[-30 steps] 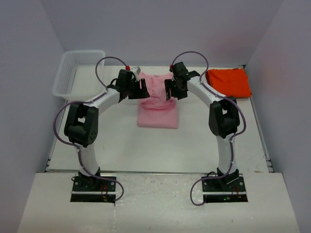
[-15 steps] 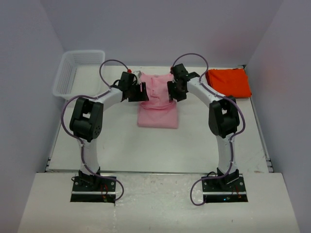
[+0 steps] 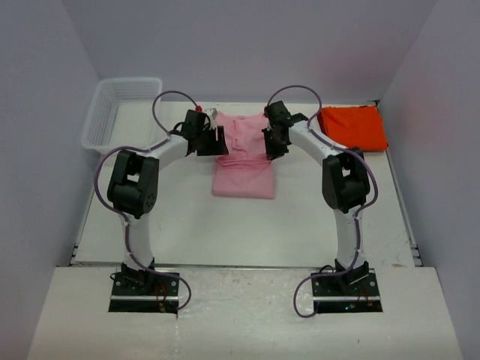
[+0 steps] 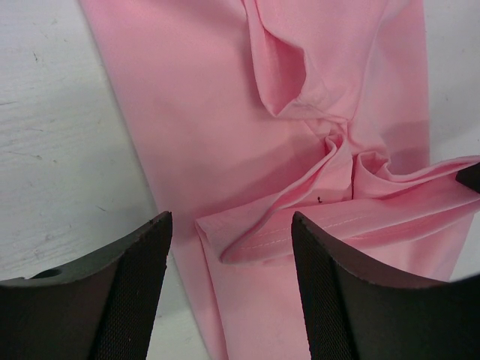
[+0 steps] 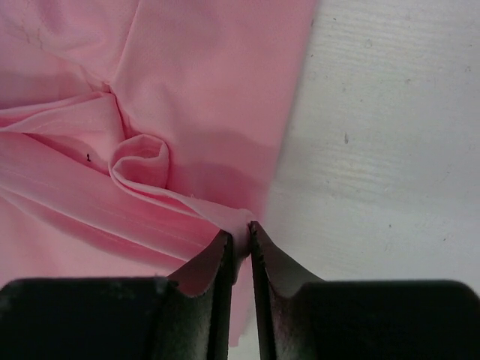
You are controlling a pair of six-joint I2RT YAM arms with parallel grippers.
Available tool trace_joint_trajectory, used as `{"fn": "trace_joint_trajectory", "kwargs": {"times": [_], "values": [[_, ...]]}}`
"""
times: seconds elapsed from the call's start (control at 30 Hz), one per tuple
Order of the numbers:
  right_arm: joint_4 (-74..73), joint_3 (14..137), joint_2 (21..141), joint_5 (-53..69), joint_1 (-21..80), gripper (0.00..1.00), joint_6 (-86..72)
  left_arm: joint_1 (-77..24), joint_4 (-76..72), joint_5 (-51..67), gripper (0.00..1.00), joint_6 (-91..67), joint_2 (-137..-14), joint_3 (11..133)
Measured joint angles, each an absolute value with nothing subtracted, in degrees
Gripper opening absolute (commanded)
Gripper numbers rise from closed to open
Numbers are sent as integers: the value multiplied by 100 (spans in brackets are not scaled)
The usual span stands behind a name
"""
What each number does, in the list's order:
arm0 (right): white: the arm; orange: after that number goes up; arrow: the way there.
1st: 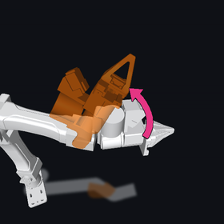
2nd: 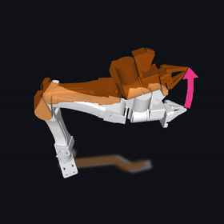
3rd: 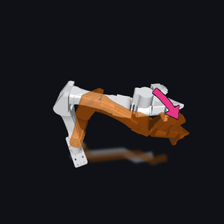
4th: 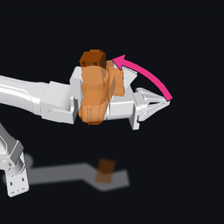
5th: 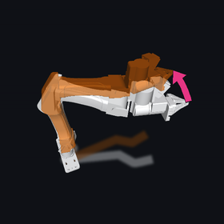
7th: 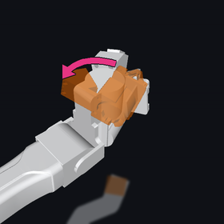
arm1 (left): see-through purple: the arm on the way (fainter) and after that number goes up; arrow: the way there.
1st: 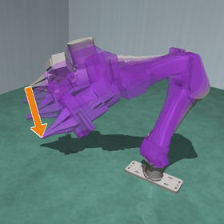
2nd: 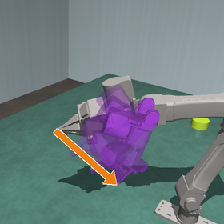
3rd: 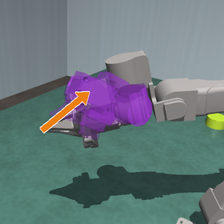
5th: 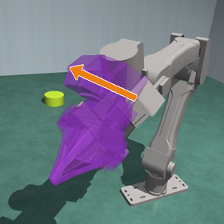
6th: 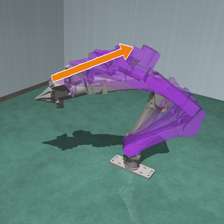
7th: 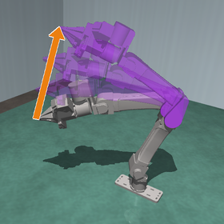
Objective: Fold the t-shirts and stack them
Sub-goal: Fold the folded rectangular tshirt in 1/3 of the way
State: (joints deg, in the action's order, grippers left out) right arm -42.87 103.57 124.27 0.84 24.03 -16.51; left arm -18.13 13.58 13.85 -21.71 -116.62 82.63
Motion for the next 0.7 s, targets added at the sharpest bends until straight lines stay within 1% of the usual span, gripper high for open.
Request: {"fn": "trace_joint_trajectory", "kwargs": {"times": [0.03,0.07,0.13,0.23,0.33,0.4,0.43,0.57,0.7], "values": [[-4289,10357,12427,69,2403,12,-1649,-1809,1354,1396,66,-2167,-11673,8267],[-4289,10357,12427,60,2403,6,-1649,-1806,1354,1411,66,-2165,-11686,8267],[-4289,10357,12427,51,2403,0,-1645,-1804,1354,1459,66,-2163,-11714,8267],[-4296,10363,12427,51,2403,0,-1649,-1804,1358,1509,66,-2161,-11734,8267],[-4313,10420,12438,49,2403,0,-1651,-1804,1358,1553,63,-2156,-11734,8267],[-4320,10447,12438,51,2403,0,-1651,-1804,1365,1577,59,-2141,-11738,8267],[-4320,10460,12438,51,2403,0,-1651,-1804,1365,1581,53,-2141,-11743,8267],[-4324,10488,12440,49,2403,0,-1651,-1804,1452,1575,43,-2123,-11826,8311],[-4327,10488,12442,47,2403,0,-1653,-1804,1564,1557,41,-2121,-11939,8340]]}}
